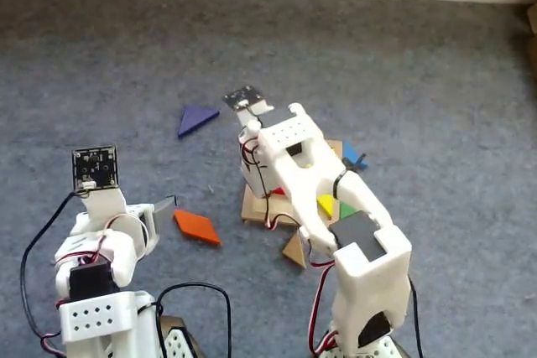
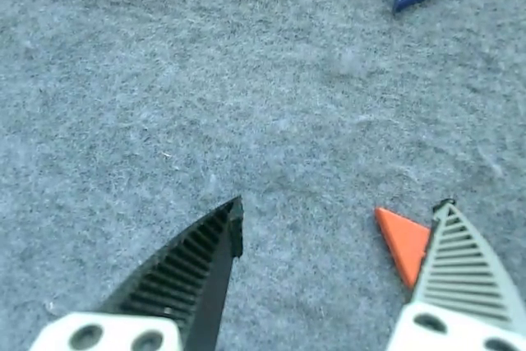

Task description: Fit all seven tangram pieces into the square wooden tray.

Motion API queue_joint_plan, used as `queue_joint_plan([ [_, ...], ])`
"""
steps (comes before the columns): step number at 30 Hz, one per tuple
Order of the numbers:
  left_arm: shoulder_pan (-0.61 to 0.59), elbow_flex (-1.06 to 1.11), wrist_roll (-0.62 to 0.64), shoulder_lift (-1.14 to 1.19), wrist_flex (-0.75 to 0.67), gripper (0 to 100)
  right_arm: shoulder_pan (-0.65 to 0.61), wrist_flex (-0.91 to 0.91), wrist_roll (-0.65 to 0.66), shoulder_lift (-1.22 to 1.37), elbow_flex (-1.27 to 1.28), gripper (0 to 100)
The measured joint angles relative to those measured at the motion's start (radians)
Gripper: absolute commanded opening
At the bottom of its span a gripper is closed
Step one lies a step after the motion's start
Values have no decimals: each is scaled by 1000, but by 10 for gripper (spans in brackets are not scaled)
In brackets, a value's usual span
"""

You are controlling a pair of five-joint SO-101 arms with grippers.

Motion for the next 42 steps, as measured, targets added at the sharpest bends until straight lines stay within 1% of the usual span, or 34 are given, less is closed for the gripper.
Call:
queue_joint_plan([
  [9,0,0,0,0,0,347,-11,0,-8,2,0,344],
  [19,0,0,0,0,0,347,-20,5,-8,3,-55,344],
  [24,0,0,0,0,0,347,-23,-77,-8,9,-55,344],
  [27,0,0,0,0,0,347,-23,-91,-9,55,-63,344],
  [42,0,0,0,0,0,347,-25,-38,-11,101,-109,344],
])
